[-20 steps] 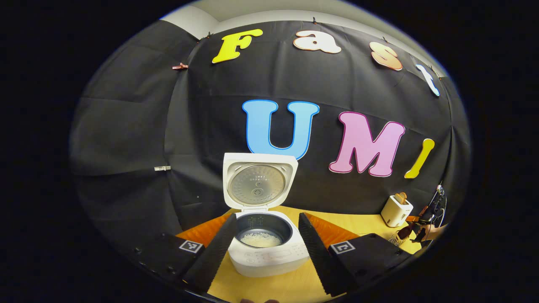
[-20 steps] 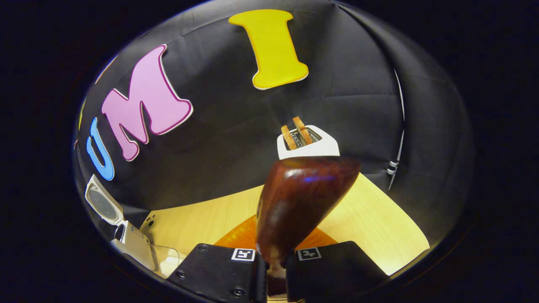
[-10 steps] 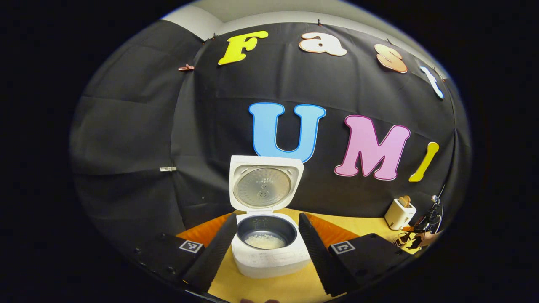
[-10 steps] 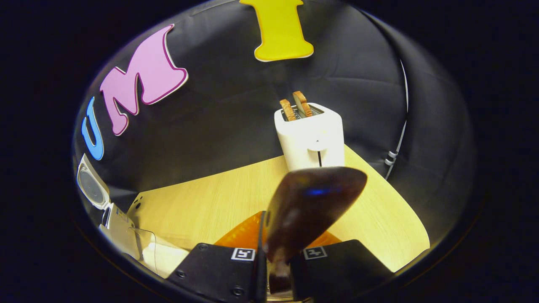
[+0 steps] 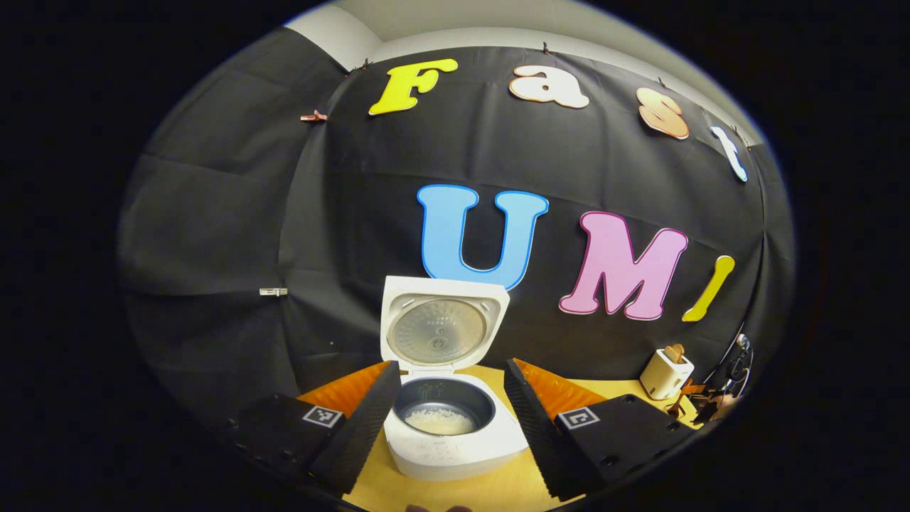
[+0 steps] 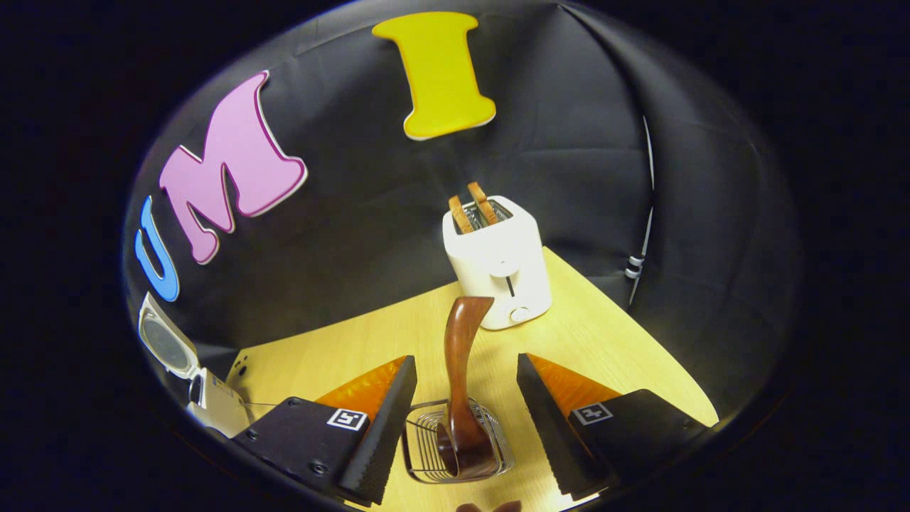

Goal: Close the left gripper, press the button to open the rice cooker; take a wooden spoon from the chopstick holder with the right hand, scoop a spoonful of rice and pour it into the rice cooker, then put the wooden spoon back into the chopstick holder.

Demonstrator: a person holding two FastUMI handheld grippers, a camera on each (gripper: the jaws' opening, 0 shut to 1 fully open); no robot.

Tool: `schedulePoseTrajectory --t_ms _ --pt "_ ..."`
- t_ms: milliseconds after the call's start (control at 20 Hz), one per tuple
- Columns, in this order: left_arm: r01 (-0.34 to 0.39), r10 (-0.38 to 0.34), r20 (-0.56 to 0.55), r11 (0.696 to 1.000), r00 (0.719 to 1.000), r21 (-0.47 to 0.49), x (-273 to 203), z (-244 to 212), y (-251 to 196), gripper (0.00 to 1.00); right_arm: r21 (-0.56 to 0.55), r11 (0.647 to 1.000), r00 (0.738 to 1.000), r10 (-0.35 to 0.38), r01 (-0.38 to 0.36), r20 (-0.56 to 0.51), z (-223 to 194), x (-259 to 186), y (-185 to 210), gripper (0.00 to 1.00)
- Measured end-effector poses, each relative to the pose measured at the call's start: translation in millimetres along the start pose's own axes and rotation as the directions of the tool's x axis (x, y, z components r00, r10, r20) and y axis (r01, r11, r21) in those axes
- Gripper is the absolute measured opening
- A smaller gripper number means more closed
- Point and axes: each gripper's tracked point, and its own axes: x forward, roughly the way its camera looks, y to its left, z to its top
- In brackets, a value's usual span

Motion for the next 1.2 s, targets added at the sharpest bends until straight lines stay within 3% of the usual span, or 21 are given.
schedulePoseTrajectory --t_ms 300,700,750,800,1200 --pt "0.018 -0.02 0.073 0.999 0.997 0.029 72 54 5 0.94 -0.006 1.0 0.992 0.004 -0.003 0.128 42 -67 5 0.89" --pt "0.005 -0.015 0.14 0.998 0.99 0.07 186 108 -1 0.95 -0.166 0.985 0.969 0.08 -0.042 0.235 70 -139 46 0.92" --pt "0.0 -0.009 0.135 0.998 0.991 0.068 200 109 0 0.99 -0.186 0.981 0.966 0.091 -0.046 0.243 70 -146 52 0.96" --pt "-0.005 -0.003 0.122 0.998 0.993 0.067 214 108 1 0.95 -0.204 0.977 0.964 0.106 -0.056 0.245 69 -152 59 0.96" --pt "-0.101 0.111 -0.091 0.989 0.99 0.111 291 47 35 0.95 -0.29 0.95 0.955 0.186 -0.115 0.23 64 -171 94 0.97"
